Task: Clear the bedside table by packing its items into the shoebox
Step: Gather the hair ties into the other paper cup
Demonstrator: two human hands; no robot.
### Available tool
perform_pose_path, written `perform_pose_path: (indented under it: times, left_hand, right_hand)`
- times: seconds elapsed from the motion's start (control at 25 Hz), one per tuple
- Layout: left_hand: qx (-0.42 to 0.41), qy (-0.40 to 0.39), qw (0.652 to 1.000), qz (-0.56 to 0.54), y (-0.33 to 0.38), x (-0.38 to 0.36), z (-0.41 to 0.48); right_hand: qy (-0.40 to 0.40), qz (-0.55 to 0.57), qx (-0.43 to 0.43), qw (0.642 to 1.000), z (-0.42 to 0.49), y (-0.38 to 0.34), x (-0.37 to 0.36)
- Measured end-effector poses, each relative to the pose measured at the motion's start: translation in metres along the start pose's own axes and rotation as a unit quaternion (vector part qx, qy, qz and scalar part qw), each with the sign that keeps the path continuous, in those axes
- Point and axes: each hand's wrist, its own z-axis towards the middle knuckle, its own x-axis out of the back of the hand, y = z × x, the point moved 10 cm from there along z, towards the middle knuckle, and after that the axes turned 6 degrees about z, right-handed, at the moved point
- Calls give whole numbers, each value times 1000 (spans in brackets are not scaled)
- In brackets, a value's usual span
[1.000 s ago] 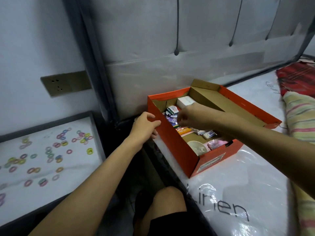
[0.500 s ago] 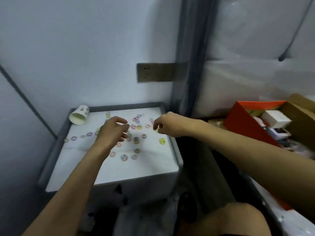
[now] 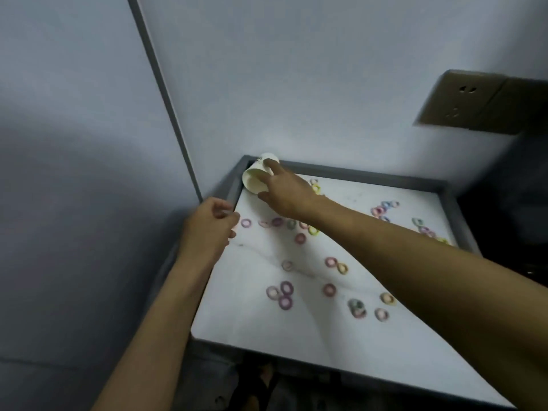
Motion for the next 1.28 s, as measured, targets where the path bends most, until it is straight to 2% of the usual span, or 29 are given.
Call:
perform_pose_path:
  times: [0.08,0.24,0.32,0.48,0.56,0.64,0.72,0.76,0.84,0.92,1.08,1.28]
  left_hand:
    - [-17,3,1000,-10,5,2,3]
    - [-55,-9,998,40,18,-7,-1]
    - [-102,-10,992,68,37,-15,-10]
    - [-213,-82,967,112,86,-72,-49]
    - [-237,-111,957,122,100,-100,-66]
    - [-255,-123,948,147,112,-126,-81]
    - [-260,-122,941,178,119,-147,-89]
    - [-255,-121,940,191,120,-156,-90]
    - [-238,-120,942,204,121,-169,-89]
    - [-226,-120,944,208,120,-178,-86]
    - [-227,-113,944,213,121,-188,-81]
    - [-237,-127,938,217,121,-197,-80]
  right_hand:
    - [27,-4,-25,999,9,6,4]
    - [101,73,-35,992,-8,19,56]
    - [142,137,-31,980,-40,27,84]
    - [142,360,-104,916,-134,58,90]
    - [121,421,-119,891,-168,65,79]
    - [143,463,-139,864,-199,92,76]
    - [208,439,-184,855,-231,142,81]
    - [225,373,-222,872,-246,172,81]
    - [178,169,-303,921,-262,222,71]
    - [98,56,-335,935,-255,253,51]
    - [67,26,-315,947,-212,263,35]
    - [128,122,-293,940,-207,262,23]
